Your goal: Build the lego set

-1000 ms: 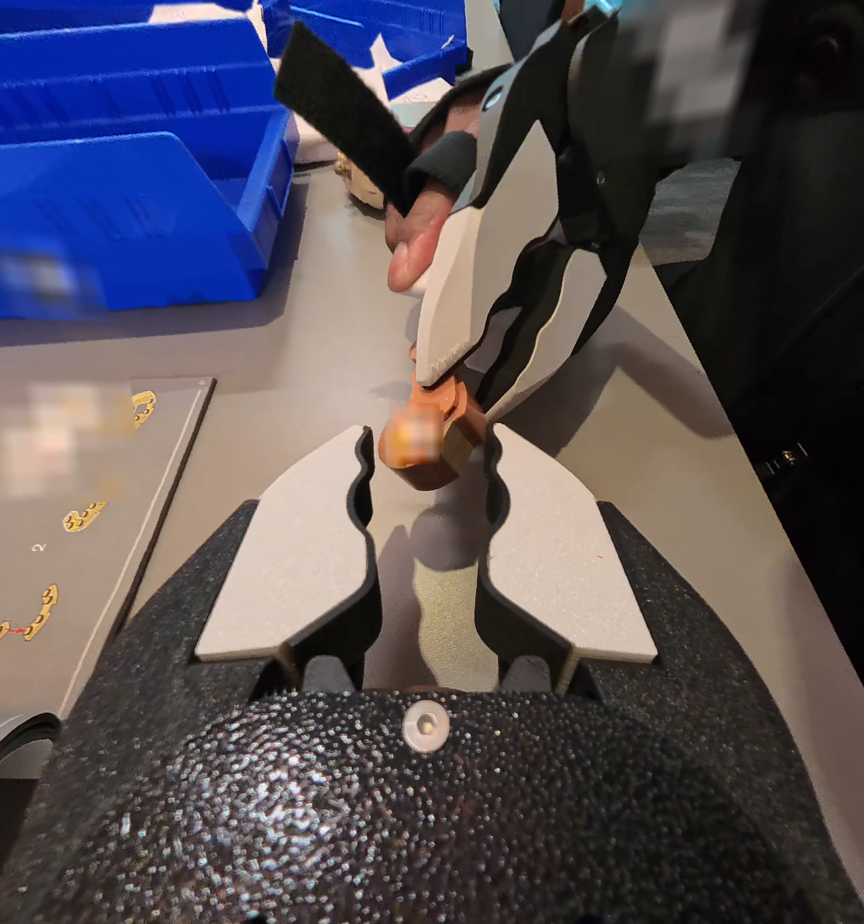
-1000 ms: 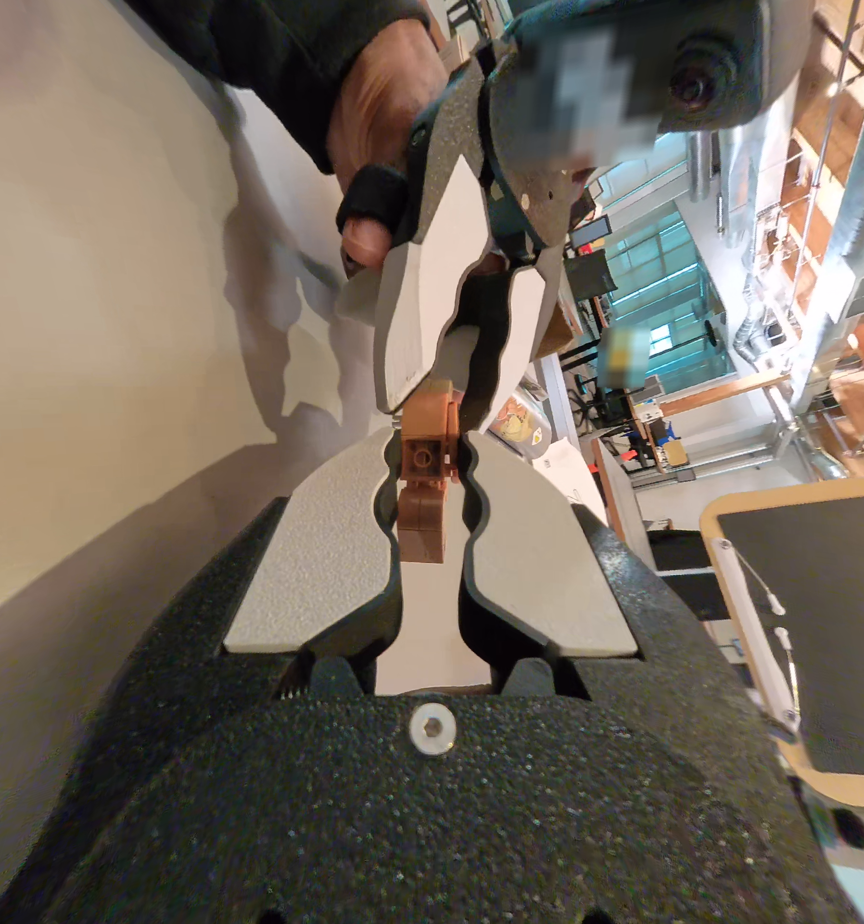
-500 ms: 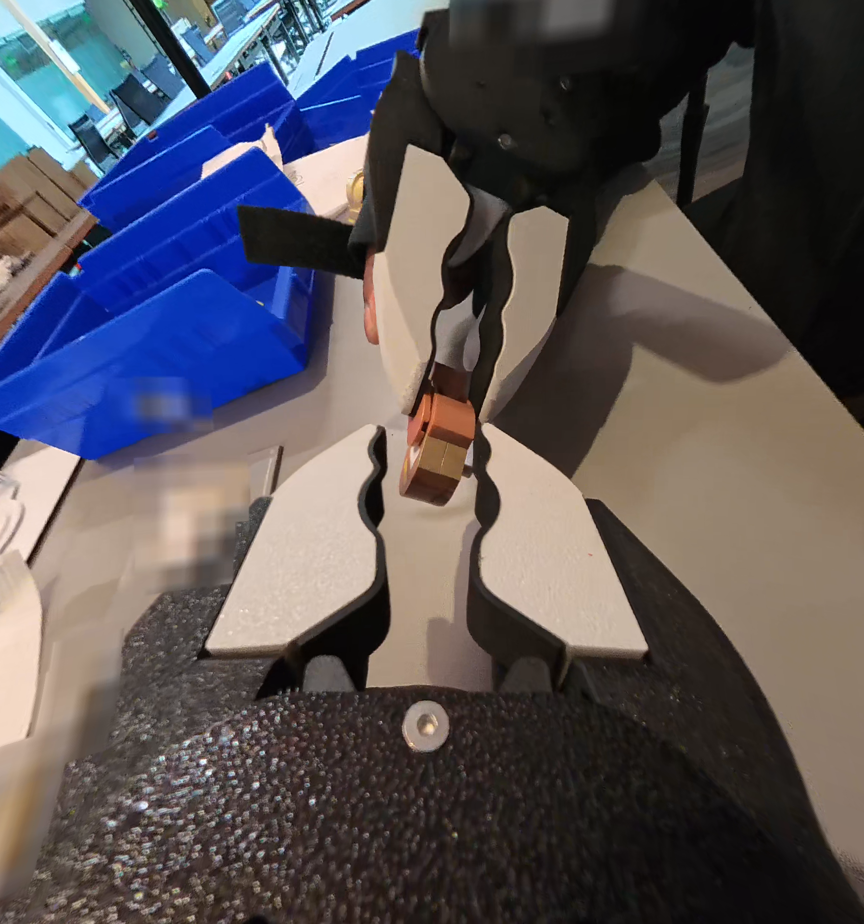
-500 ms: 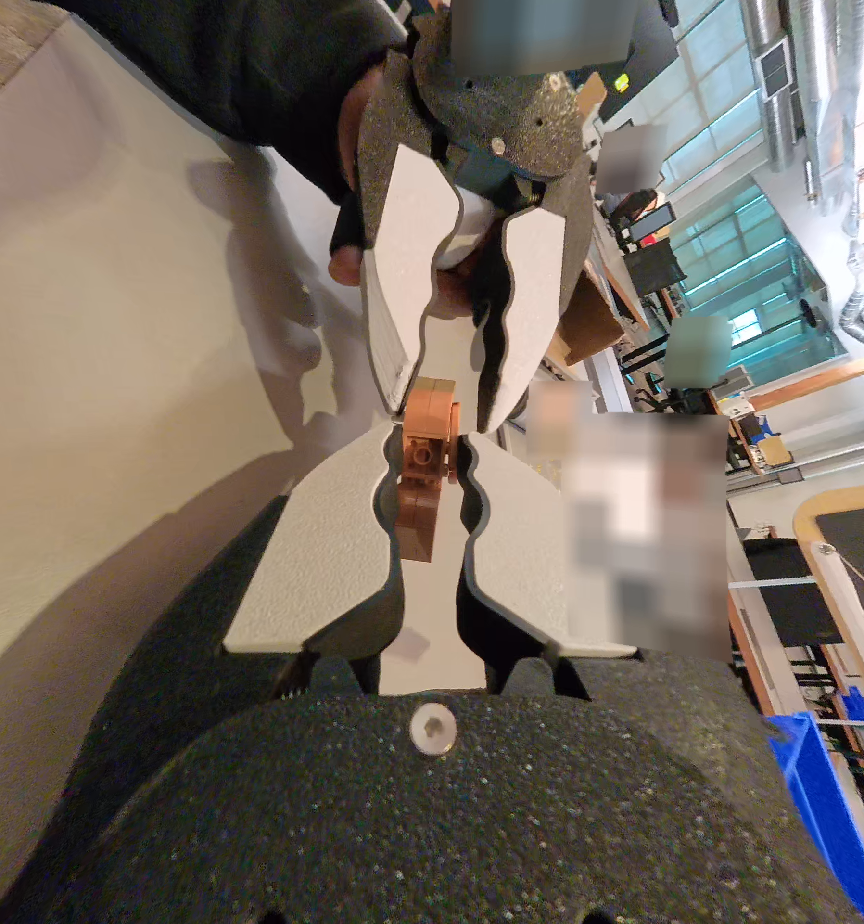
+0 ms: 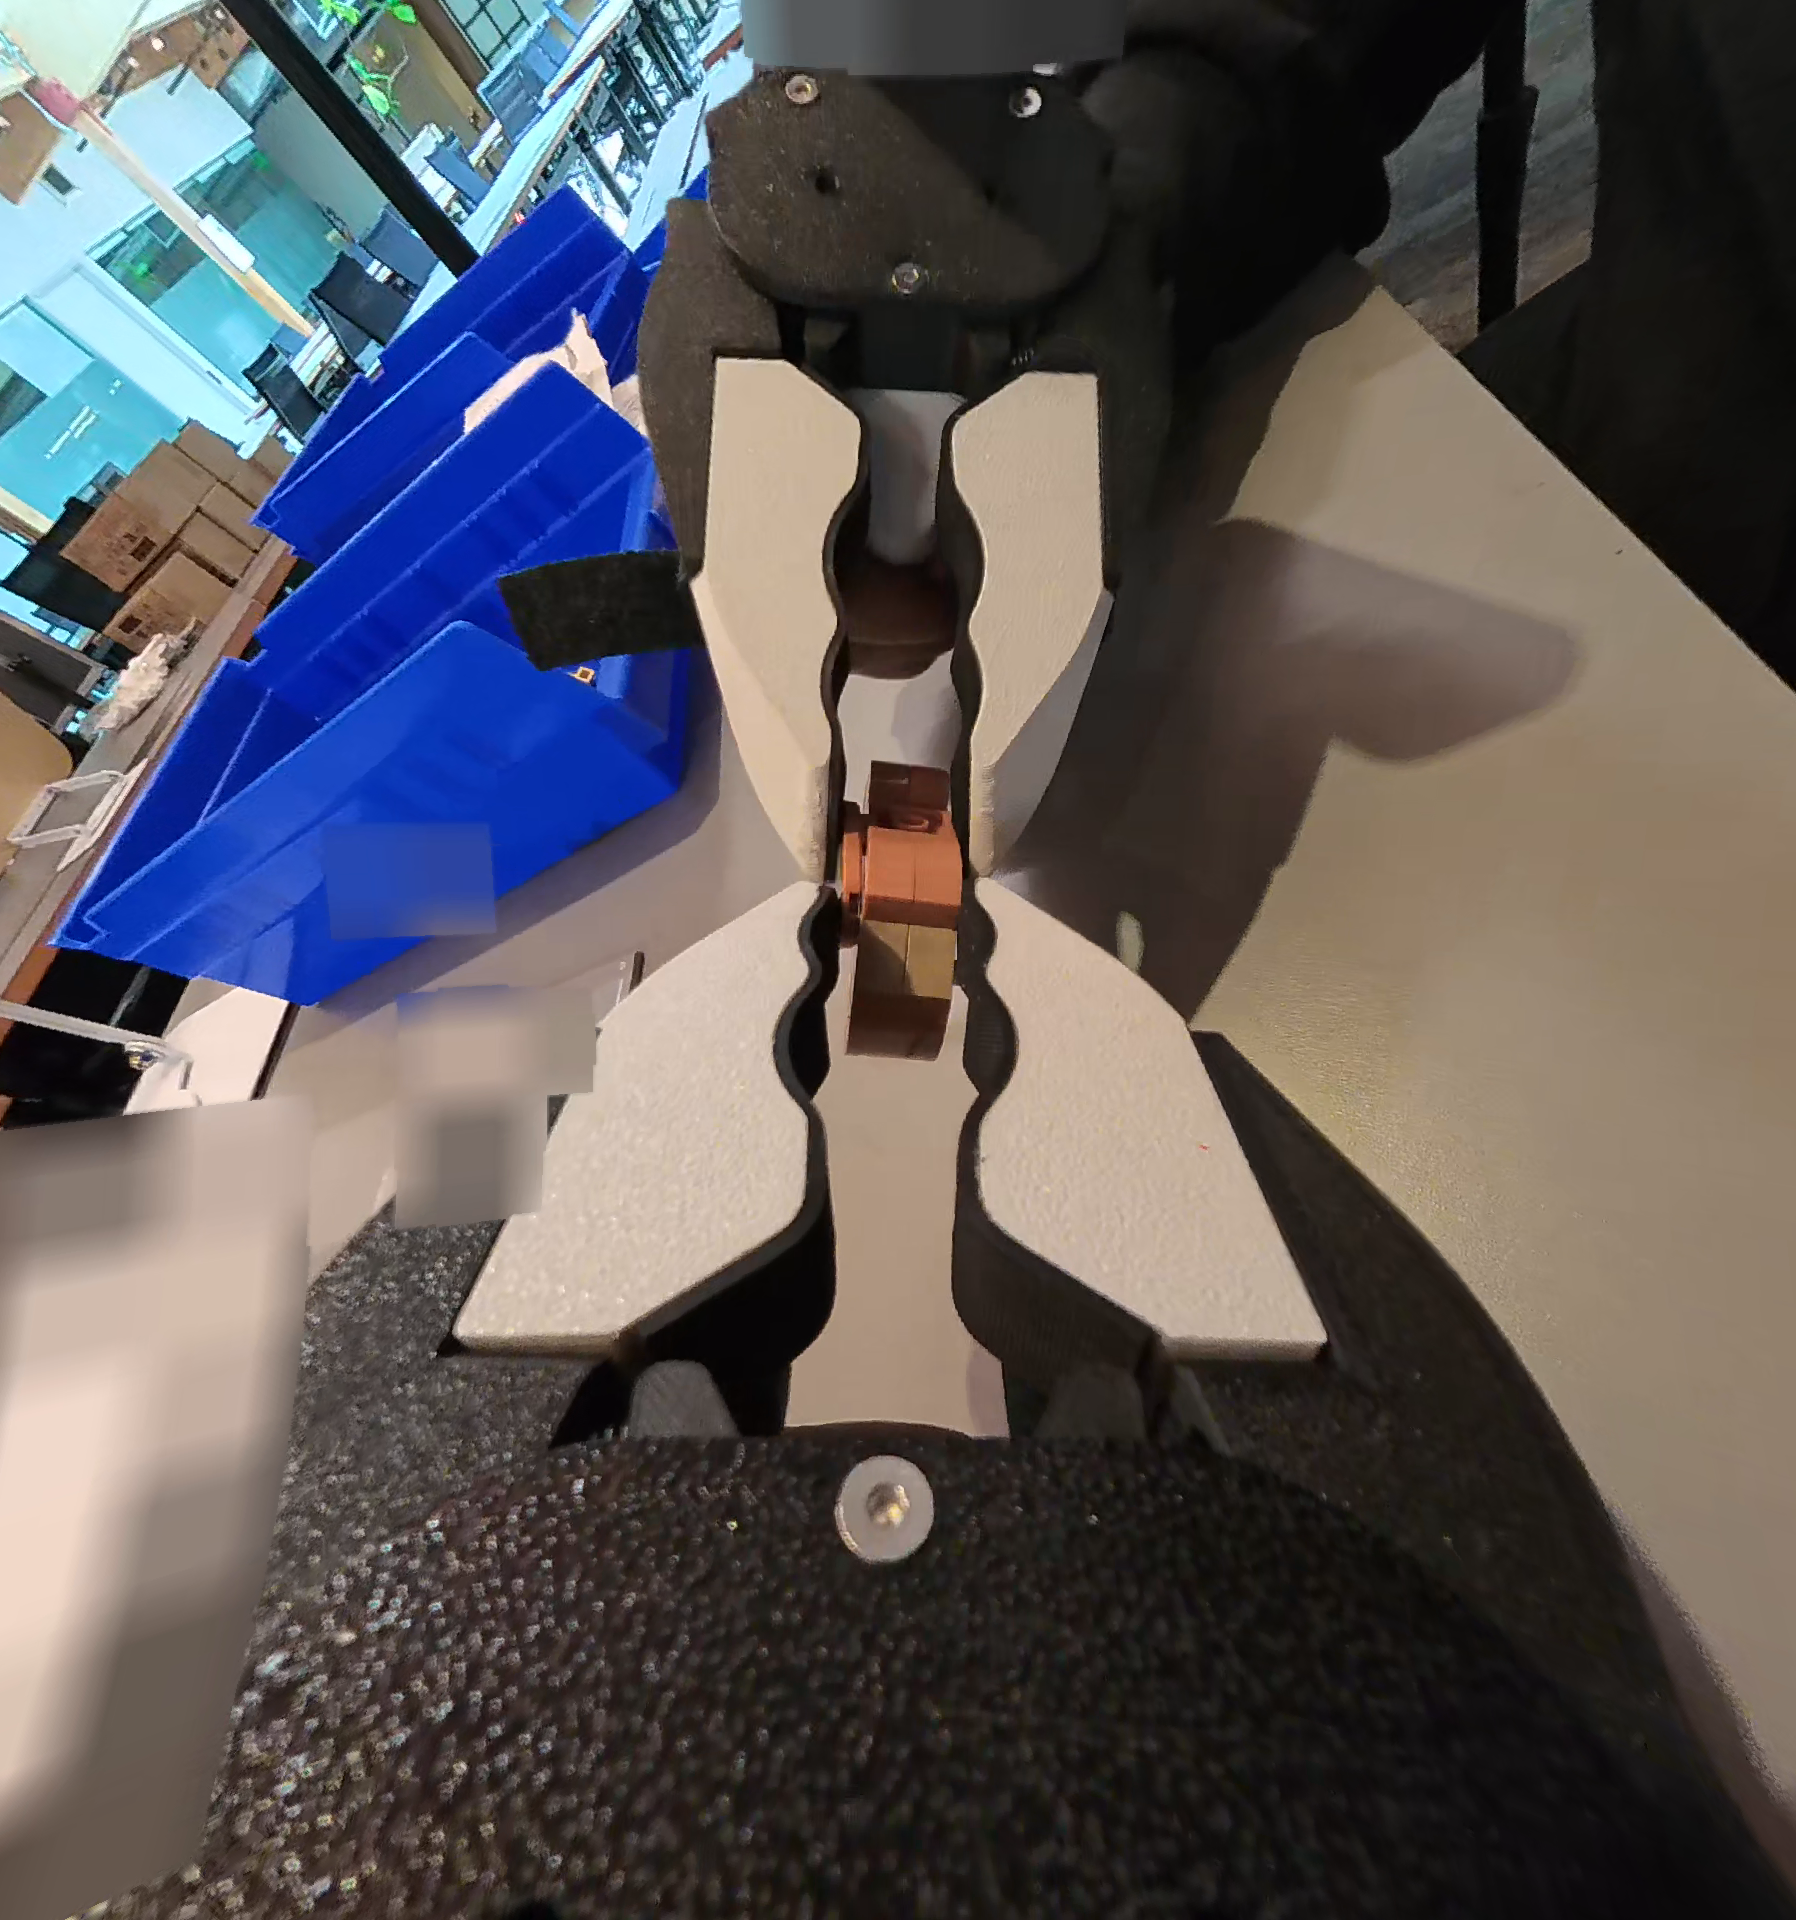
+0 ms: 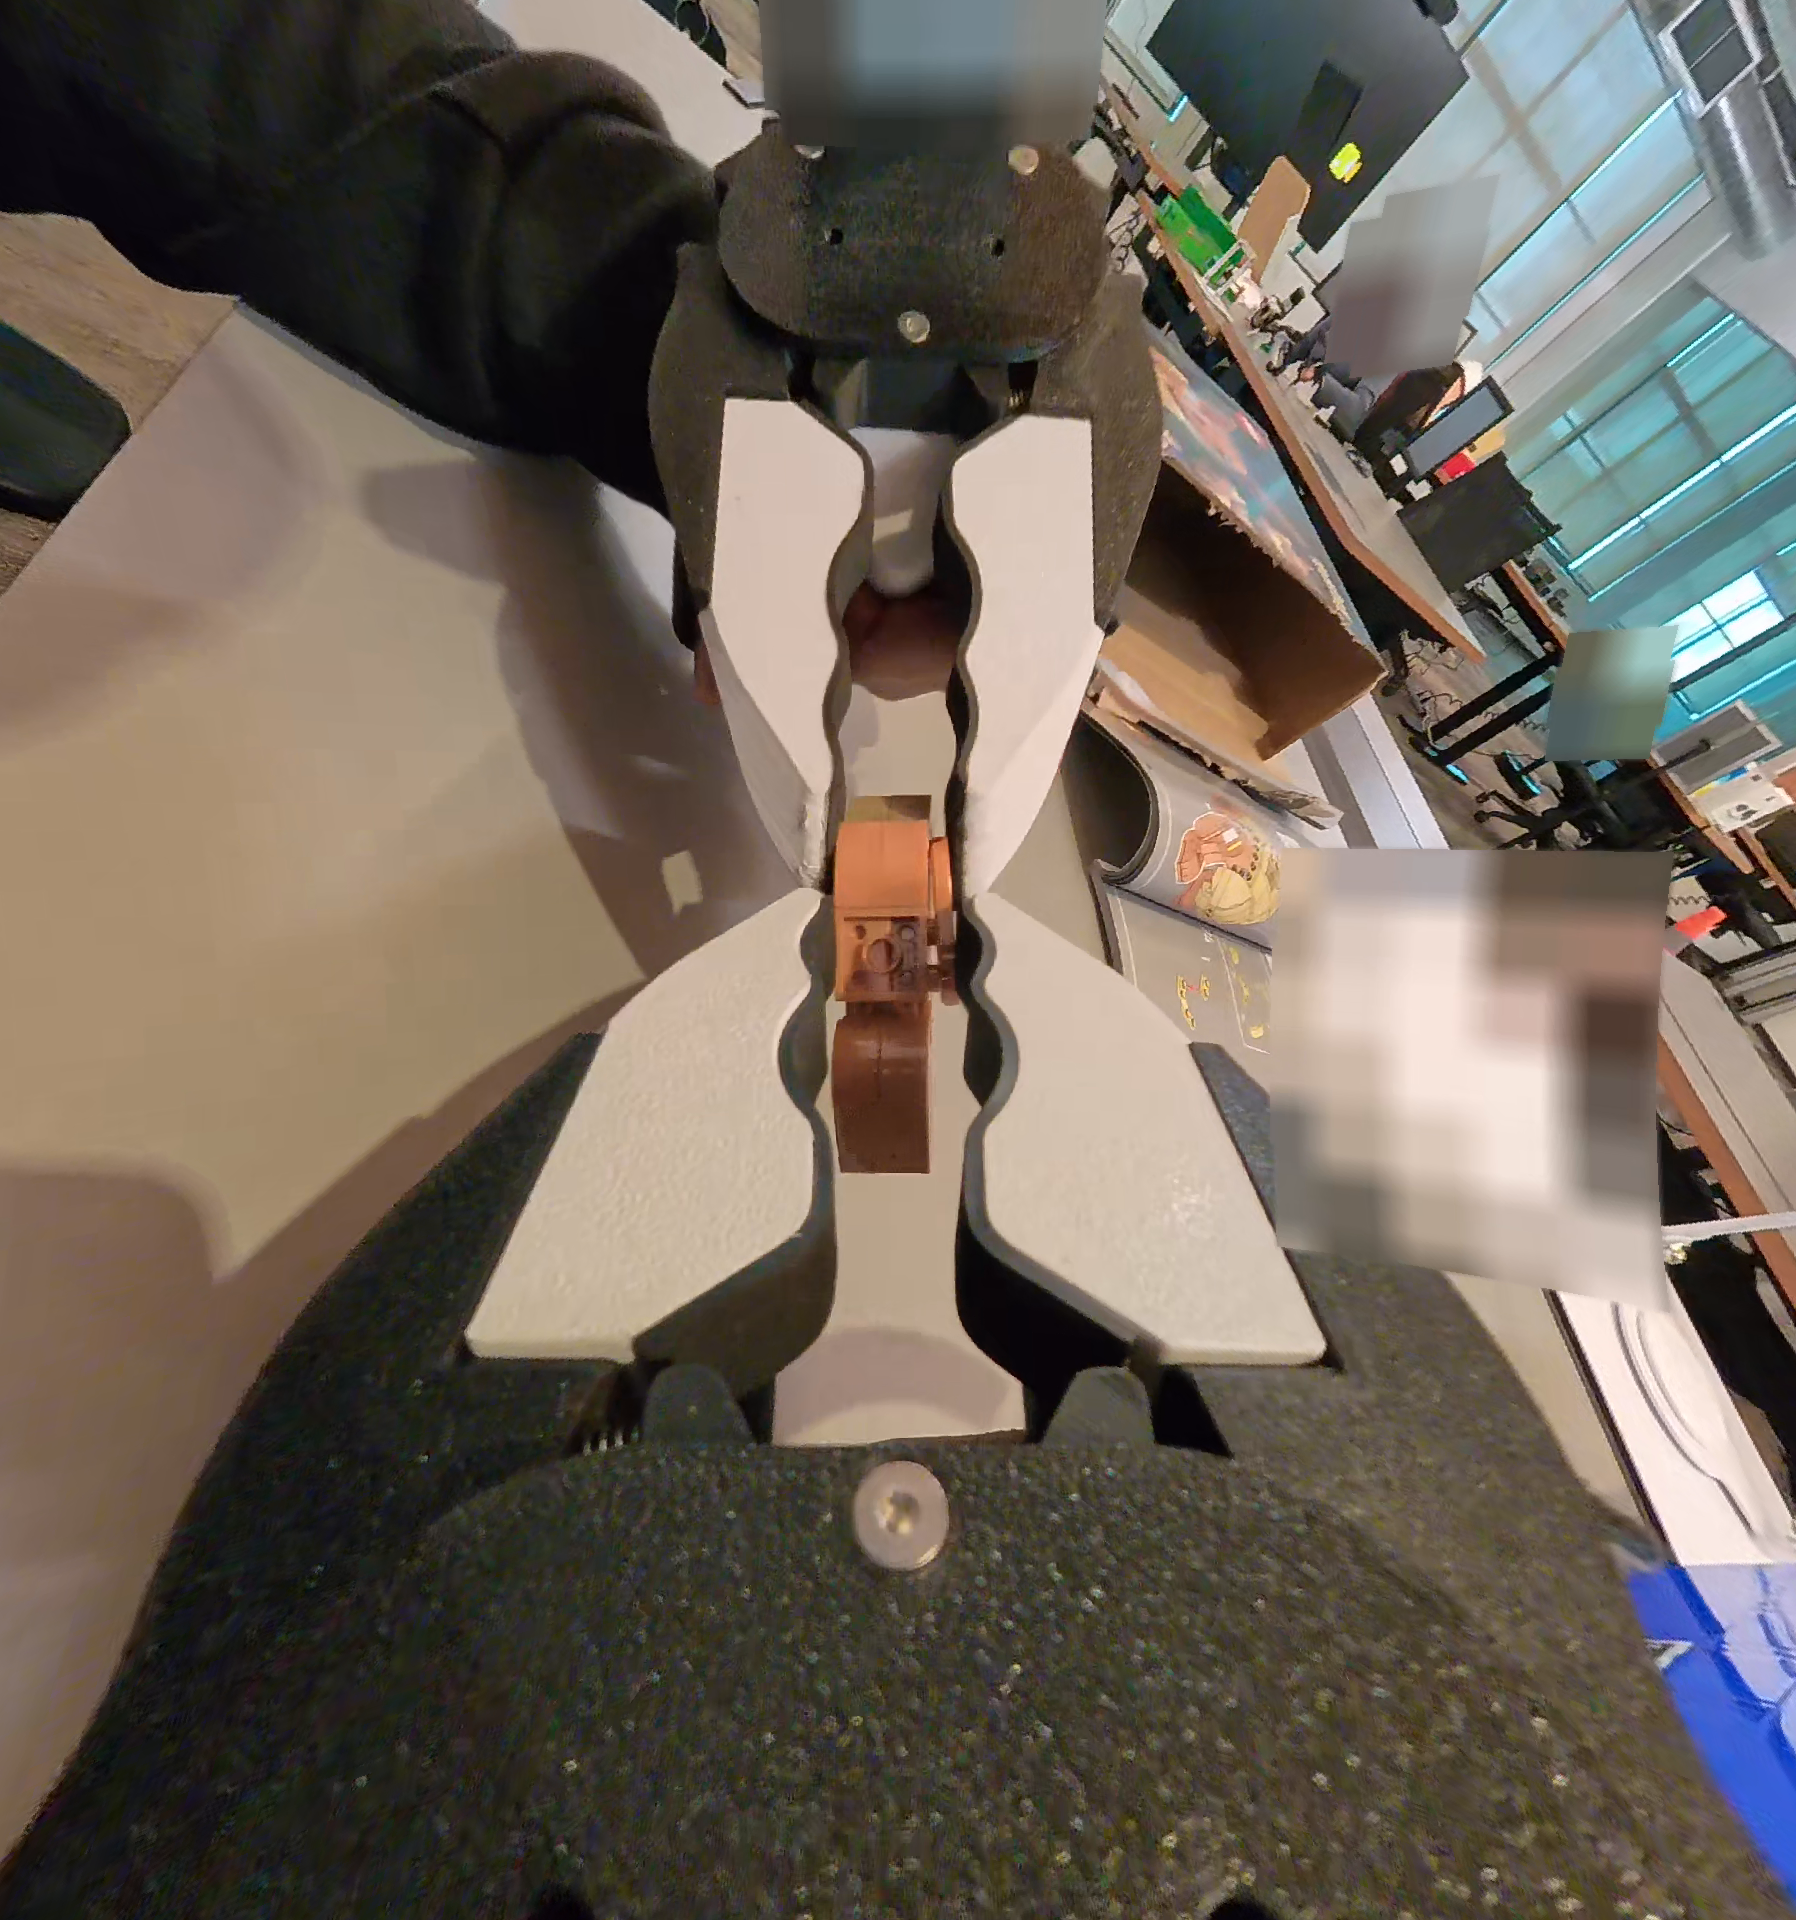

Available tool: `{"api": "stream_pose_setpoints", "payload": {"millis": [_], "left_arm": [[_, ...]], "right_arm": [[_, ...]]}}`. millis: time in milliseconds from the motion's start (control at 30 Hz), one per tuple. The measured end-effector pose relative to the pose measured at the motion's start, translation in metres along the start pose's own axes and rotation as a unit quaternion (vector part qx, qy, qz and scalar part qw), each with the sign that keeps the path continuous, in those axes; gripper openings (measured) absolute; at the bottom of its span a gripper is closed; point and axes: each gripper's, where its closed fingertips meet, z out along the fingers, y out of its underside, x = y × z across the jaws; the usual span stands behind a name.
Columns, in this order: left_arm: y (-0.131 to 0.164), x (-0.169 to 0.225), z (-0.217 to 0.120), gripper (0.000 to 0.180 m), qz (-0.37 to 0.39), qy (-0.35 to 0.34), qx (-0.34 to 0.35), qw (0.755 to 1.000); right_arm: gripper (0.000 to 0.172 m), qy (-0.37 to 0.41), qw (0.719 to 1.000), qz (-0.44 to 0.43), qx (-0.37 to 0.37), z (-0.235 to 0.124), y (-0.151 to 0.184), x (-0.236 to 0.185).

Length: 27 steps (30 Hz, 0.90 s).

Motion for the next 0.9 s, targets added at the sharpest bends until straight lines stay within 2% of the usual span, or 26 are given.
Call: {"api": "stream_pose_setpoints", "payload": {"millis": [267, 500, 900], "left_arm": [[0.002, -0.004, -0.001, 0.020, -0.069, 0.007, 0.017, 0.997], [-0.003, -0.007, -0.005, 0.020, -0.091, 0.008, 0.047, 0.995], [-0.013, -0.004, -0.010, 0.020, -0.115, 0.034, 0.093, 0.988]], "right_arm": [[0.022, 0.029, 1.000, -0.001, 0.004, -0.001, -0.002, 0.007], [0.031, 0.022, 1.000, 0.020, 0.001, -0.004, 0.002, 0.010], [0.025, 0.019, 1.000, 0.007, 0.014, -0.005, -0.006, 0.007]]}}
